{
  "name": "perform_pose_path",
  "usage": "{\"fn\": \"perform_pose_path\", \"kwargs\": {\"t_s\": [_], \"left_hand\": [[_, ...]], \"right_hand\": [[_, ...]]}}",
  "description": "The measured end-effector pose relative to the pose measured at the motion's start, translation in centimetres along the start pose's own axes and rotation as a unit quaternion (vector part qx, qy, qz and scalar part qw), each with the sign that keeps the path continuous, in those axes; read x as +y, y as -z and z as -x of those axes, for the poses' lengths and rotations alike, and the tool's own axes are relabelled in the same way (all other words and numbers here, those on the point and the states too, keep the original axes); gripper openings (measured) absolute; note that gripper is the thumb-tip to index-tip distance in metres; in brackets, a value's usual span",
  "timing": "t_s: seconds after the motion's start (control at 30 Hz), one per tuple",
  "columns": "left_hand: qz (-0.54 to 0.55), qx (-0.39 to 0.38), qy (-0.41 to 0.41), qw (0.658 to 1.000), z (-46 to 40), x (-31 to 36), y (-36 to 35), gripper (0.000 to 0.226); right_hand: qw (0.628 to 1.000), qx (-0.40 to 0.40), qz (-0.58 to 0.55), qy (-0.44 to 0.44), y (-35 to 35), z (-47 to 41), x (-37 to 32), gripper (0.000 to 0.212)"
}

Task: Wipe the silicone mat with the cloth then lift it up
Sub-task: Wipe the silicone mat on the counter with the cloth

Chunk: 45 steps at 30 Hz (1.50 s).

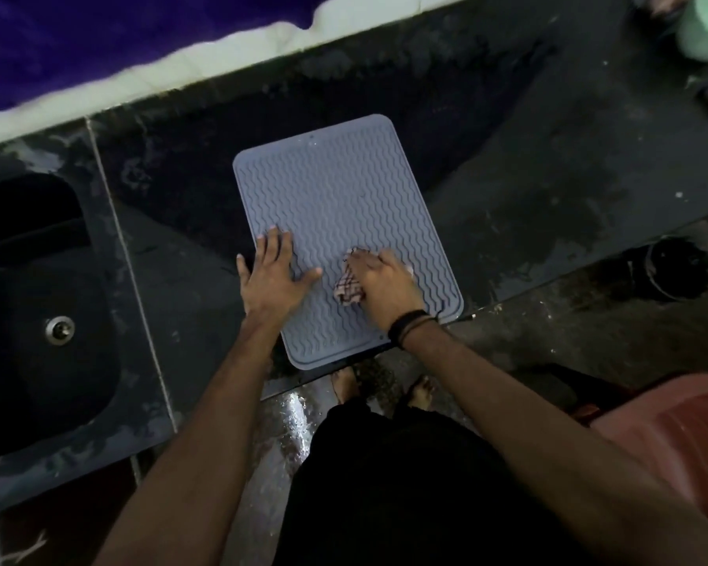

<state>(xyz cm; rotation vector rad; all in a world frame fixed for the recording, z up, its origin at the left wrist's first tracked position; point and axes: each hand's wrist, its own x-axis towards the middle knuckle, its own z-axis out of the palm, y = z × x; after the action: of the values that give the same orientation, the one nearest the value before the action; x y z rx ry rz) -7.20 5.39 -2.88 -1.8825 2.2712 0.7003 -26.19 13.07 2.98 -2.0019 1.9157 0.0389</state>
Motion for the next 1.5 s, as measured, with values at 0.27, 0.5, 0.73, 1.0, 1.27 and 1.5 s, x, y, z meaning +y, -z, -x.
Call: {"fn": "perform_pose_path", "kwargs": {"t_s": [0.27,0.5,0.73,1.0,1.27,1.5], "left_hand": [[-0.013,-0.022,0.019,0.999,0.2,0.8,0.7,0.091],[-0.034,-0.049,-0.018,0.998,1.4,-1.7,1.2,0.09],[-0.034,-0.054,-0.015,0.998,2.0,-2.3,0.4,0.086],[0.014,-0.014,-0.045,0.999,2.3,-3.2,-0.9,0.084],[0.003,0.058,-0.083,0.995,2.8,-3.9,-2.2,0.077],[-0.006,0.081,-0.077,0.994,2.3,-4.3,-3.1,0.071]], "right_hand": [[0.995,0.024,0.043,0.091,-1.4,6.6,2.6,0.04],[0.992,-0.004,-0.014,0.124,0.4,3.6,-0.6,0.061],[0.981,-0.036,0.018,0.189,-2.8,4.7,-3.2,0.052],[0.972,-0.036,0.055,0.225,-1.4,5.9,-3.0,0.046],[0.967,-0.06,0.023,0.248,-3.2,5.9,-3.5,0.051],[0.983,-0.028,0.023,0.181,-1.4,4.8,-0.1,0.062]]}}
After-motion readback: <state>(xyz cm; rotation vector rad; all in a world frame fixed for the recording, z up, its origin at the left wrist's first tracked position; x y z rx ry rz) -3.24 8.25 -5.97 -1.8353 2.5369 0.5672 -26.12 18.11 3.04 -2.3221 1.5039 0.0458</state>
